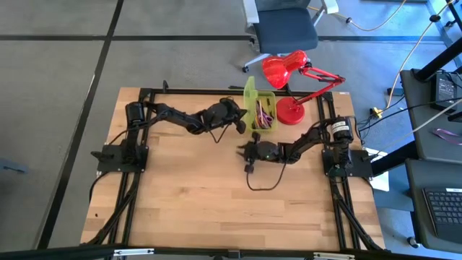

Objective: Pick & place school supplies into a supply box
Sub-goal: Close the yellow supply box

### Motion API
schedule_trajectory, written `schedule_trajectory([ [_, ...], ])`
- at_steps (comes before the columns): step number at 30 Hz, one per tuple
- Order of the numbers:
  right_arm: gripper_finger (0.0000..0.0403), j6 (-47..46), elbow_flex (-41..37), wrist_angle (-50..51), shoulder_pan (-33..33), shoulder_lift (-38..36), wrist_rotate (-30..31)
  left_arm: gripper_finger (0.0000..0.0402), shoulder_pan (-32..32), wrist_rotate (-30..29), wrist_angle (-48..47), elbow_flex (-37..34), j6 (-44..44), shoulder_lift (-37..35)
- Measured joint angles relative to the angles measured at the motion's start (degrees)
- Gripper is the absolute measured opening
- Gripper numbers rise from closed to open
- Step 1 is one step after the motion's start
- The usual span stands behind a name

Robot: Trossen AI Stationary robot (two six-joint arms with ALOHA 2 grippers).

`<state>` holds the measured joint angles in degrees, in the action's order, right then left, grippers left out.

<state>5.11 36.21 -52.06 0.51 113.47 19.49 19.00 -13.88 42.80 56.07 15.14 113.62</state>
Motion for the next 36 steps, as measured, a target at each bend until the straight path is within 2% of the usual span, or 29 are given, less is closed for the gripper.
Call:
schedule_trajectory([
  [3,0.0103,-0.15,0.00,0.51,0.51,0.02,-9.43,0.0001,0.35,1.30,-3.63,2.83,-1.25,0.00],
  [6,0.0103,-0.42,0.02,1.70,1.37,0.02,-14.74,0.0002,0.67,1.74,-8.36,5.42,-2.52,0.00],
  [9,0.0103,-0.80,0.02,3.59,2.57,0.02,-15.04,0.0003,1.09,2.15,-13.39,7.47,-3.19,-0.02],
  [15,0.0104,-3.57,0.17,5.98,4.37,-0.02,-14.93,0.0001,2.90,9.91,-19.08,12.27,-1.99,3.29],
  [18,0.0104,-4.64,0.17,6.77,5.43,-0.09,-14.89,0.0003,3.03,11.23,-21.78,14.94,-1.94,5.91],
  [26,0.0104,-6.50,0.17,7.42,7.91,-0.11,-14.64,0.0002,2.65,9.52,-32.20,22.44,-3.80,9.03],
  [36,0.0104,-10.93,-0.04,9.79,8.59,-2.41,-14.74,0.0003,2.96,9.55,-42.19,26.97,-4.02,9.07],
])
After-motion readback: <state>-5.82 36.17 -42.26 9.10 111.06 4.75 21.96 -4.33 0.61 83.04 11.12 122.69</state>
